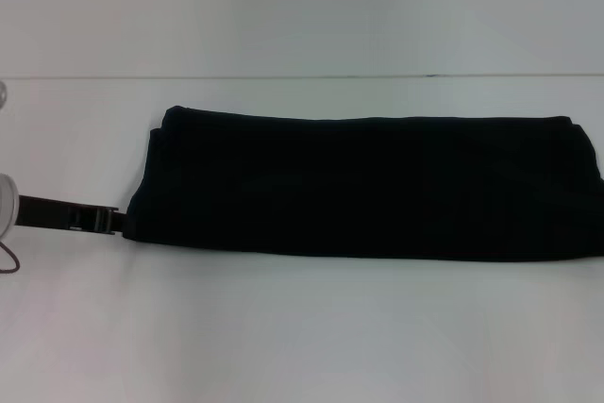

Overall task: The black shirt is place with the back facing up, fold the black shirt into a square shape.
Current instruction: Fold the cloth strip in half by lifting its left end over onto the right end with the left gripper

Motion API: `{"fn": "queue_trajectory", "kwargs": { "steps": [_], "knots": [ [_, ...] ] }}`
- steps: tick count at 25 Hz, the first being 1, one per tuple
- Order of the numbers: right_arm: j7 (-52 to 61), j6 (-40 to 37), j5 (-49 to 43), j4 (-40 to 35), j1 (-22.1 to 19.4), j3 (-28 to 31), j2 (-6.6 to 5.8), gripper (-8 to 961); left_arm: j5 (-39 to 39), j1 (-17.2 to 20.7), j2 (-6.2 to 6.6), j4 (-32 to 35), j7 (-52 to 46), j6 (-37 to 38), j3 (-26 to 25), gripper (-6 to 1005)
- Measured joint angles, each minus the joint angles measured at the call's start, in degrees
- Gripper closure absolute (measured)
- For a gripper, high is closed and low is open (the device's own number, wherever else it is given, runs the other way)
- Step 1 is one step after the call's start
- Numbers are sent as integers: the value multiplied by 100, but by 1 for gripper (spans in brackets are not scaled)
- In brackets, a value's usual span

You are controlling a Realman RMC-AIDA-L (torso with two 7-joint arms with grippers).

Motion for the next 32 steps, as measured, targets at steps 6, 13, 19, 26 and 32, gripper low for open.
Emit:
{"fn": "queue_trajectory", "kwargs": {
  "steps": [6, 13, 19, 26, 32],
  "knots": [
    [-129, -305, 114, -629, -68, 387, 159, 804, -32, -107, 86, -21, -22, 113, -290, 991],
    [-729, -817, 1060, -858, 15, 485, 262, 514, -250, -173, 161, 21, -251, 586, -419, 851],
    [-1112, -947, 1176, -830, 368, 312, 364, 292, -213, -337, 339, -1, -675, 1717, -526, 480],
    [-1171, -772, 1179, -823, 816, -19, 475, 94, -151, -679, 566, -1007, -1355, 2261, -704, 164],
    [-1267, -381, 1180, -817, 1054, -206, 516, 37, -187, -842, 606, -1711, -1917, 1968, -692, 120]
  ]
}}
